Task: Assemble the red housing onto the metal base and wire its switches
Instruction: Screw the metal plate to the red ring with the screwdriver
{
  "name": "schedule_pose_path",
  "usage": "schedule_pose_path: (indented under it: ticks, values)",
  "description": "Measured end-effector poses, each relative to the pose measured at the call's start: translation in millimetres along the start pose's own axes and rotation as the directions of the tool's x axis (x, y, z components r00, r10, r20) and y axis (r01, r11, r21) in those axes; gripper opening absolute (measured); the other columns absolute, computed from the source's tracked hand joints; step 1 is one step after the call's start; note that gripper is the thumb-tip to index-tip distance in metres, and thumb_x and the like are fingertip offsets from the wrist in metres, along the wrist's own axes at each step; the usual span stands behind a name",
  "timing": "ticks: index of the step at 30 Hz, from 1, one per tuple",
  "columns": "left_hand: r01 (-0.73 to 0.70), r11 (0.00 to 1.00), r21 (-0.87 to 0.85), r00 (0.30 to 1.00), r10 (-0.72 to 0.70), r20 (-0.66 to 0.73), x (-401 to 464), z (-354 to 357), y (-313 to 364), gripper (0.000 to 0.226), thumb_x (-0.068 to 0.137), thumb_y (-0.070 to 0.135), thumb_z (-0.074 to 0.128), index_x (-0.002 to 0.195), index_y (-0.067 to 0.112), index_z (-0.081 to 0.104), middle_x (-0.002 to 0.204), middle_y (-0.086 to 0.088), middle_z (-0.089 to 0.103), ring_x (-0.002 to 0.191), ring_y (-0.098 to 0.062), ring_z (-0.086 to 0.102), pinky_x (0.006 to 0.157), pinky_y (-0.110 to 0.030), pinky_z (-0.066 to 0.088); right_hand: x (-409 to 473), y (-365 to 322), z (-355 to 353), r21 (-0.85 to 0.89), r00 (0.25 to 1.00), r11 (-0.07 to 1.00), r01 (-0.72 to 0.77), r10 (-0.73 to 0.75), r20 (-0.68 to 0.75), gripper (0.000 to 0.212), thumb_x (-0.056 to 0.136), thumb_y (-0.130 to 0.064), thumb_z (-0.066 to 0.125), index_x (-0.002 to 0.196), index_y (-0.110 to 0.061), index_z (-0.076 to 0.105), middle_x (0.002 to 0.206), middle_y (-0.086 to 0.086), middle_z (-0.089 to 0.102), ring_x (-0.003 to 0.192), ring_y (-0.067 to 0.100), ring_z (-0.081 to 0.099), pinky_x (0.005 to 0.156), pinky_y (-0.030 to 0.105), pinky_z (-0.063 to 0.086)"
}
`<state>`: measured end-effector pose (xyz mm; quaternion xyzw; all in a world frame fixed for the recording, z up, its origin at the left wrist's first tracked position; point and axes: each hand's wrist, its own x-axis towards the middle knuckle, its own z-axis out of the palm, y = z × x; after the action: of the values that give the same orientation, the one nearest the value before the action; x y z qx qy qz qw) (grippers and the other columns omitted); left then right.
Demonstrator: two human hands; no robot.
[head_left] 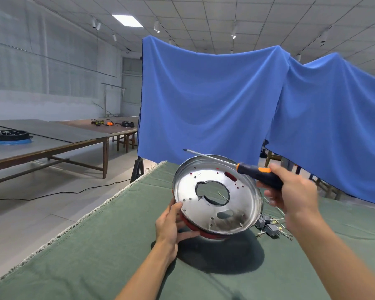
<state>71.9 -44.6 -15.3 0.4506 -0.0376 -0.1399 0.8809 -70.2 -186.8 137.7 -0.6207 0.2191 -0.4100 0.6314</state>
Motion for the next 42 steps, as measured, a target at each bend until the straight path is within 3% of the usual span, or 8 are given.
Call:
schedule_pose_path:
  ticks: [5, 11, 15, 20, 24, 36, 40, 42]
  values:
    - [0.004, 0.994, 0.107, 1.000, -0.004, -0.004, -2.1, 1.5, 0.5, 0.027, 0.086, 0.034, 0.061, 0.097, 0.010, 0.068, 0.070, -0.015, 0.069, 0.060, -0.027, 0.068, 0.050, -0.040, 0.055, 4.8, 26.5, -14.0, 0.434, 0.871, 0.756, -0.489, 0.448, 0.201, 0.018, 0.087, -0.018, 0.057, 0.095, -0.002, 0.061, 0.076, 0.019, 0.064, 0.040, 0.012, 0.057, 0.038, 0.015, 0.046]
    - [0.000, 0.975, 0.221, 1.000, 0.003, -0.012, -5.8, 8.6, -2.3, 0.027, 0.085, 0.036, 0.063, 0.089, 0.010, 0.071, 0.059, -0.008, 0.062, 0.046, -0.018, 0.059, 0.039, -0.030, 0.049, 8.2, 33.5, -24.1, 0.331, 0.748, 0.684, -0.650, 0.496, 0.441, 0.041, 0.068, -0.014, 0.058, 0.106, 0.002, 0.060, 0.084, 0.011, 0.069, 0.056, 0.018, 0.066, 0.043, 0.019, 0.051]
    - [0.077, 0.943, 0.324, 0.996, -0.085, 0.012, -14.0, 15.5, -8.1, 0.021, 0.084, 0.038, 0.063, 0.091, 0.019, 0.069, 0.074, -0.013, 0.056, 0.056, -0.024, 0.056, 0.044, -0.034, 0.052, 7.5, 45.7, -19.0, 0.107, 0.726, 0.789, -0.604, 0.491, 0.482, 0.034, 0.062, -0.005, 0.047, 0.094, -0.004, 0.058, 0.074, 0.006, 0.064, 0.055, 0.019, 0.062, 0.044, 0.026, 0.050]
    - [0.087, 0.838, 0.539, 0.985, -0.151, 0.077, -25.5, 26.6, -23.6, 0.034, 0.087, 0.046, 0.054, 0.111, 0.021, 0.056, 0.097, -0.015, 0.064, 0.065, -0.026, 0.068, 0.041, -0.037, 0.052, 15.6, 67.1, -11.2, -0.108, 0.842, 0.898, -0.427, 0.438, 0.314, 0.017, 0.082, -0.020, 0.060, 0.070, -0.015, 0.048, 0.052, 0.001, 0.048, 0.040, 0.016, 0.044, 0.035, 0.022, 0.034]
    - [-0.073, 0.709, 0.701, 0.985, -0.059, 0.162, -22.1, 23.2, -20.0, 0.036, 0.085, 0.054, 0.045, 0.088, 0.021, 0.060, 0.071, -0.012, 0.067, 0.052, -0.027, 0.067, 0.036, -0.030, 0.047, 21.7, 87.9, -9.6, -0.345, 0.918, 0.908, -0.239, 0.327, 0.224, 0.019, 0.084, -0.023, 0.067, 0.074, -0.009, 0.058, 0.047, 0.003, 0.054, 0.037, 0.016, 0.048, 0.037, 0.022, 0.037]
    - [-0.305, 0.343, 0.888, 0.945, 0.222, 0.238, -10.6, 10.9, -13.8, 0.061, 0.079, 0.067, 0.028, 0.053, 0.013, 0.040, 0.047, -0.008, 0.046, 0.057, -0.035, 0.053, 0.057, -0.036, 0.046, 33.3, 107.9, 3.6, -0.449, 0.917, 0.871, -0.202, 0.329, 0.226, 0.022, 0.080, -0.013, 0.059, 0.059, -0.006, 0.060, 0.048, 0.004, 0.063, 0.041, 0.014, 0.054, 0.051, 0.024, 0.043]
    - [-0.194, 0.465, 0.864, 0.970, 0.221, 0.099, 16.5, 10.0, -15.7, 0.062, 0.094, 0.056, 0.034, 0.061, 0.010, 0.061, 0.059, -0.006, 0.067, 0.066, -0.029, 0.065, 0.069, -0.037, 0.053, 36.5, 111.5, 5.8, -0.470, 0.907, 0.856, -0.218, 0.355, 0.226, 0.022, 0.082, -0.014, 0.058, 0.061, -0.006, 0.060, 0.049, 0.003, 0.063, 0.046, 0.016, 0.055, 0.050, 0.023, 0.045]
    - [-0.170, 0.263, 0.950, 0.945, 0.317, 0.082, 37.7, 8.5, -17.5, 0.043, 0.095, 0.041, 0.041, 0.079, 0.011, 0.067, 0.079, -0.008, 0.071, 0.085, -0.030, 0.065, 0.076, -0.035, 0.050, 37.9, 113.8, 6.9, -0.476, 0.907, 0.851, -0.224, 0.360, 0.217, 0.023, 0.082, -0.016, 0.057, 0.061, -0.006, 0.060, 0.049, 0.004, 0.064, 0.050, 0.020, 0.056, 0.056, 0.028, 0.049]
